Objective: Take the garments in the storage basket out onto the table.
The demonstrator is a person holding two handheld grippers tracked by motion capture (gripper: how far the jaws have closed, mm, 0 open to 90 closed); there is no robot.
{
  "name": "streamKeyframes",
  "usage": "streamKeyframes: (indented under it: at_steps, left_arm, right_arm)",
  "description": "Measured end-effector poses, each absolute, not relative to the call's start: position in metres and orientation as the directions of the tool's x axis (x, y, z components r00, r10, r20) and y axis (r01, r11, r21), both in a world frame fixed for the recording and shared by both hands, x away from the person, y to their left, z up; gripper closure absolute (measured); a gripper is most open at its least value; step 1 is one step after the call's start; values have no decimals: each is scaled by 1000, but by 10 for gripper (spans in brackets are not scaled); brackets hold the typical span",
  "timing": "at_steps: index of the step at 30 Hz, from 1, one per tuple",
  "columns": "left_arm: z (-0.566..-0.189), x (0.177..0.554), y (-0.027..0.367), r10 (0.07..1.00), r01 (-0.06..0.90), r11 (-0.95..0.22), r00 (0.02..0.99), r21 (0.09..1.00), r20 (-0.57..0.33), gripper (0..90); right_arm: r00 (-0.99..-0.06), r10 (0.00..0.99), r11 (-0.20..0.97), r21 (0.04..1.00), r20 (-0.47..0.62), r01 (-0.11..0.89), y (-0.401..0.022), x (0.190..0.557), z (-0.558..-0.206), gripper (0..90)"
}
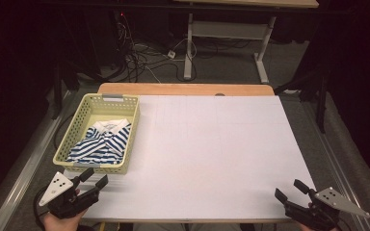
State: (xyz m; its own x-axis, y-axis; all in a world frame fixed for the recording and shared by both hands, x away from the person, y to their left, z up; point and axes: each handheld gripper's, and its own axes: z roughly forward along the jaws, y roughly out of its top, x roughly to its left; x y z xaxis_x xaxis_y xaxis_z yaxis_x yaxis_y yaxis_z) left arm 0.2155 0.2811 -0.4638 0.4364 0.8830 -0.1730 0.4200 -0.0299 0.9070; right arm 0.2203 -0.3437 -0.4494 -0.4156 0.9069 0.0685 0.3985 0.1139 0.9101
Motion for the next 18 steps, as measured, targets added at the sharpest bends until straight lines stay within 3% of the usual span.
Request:
streamKeyframes:
  at_steps: [18]
  left_arm:
    - [-462, 216, 278, 871, 413, -41, 461, 910, -170, 380]
  right_arm:
    - [-415, 908, 123, 909, 60, 399, -343, 220, -449, 224]
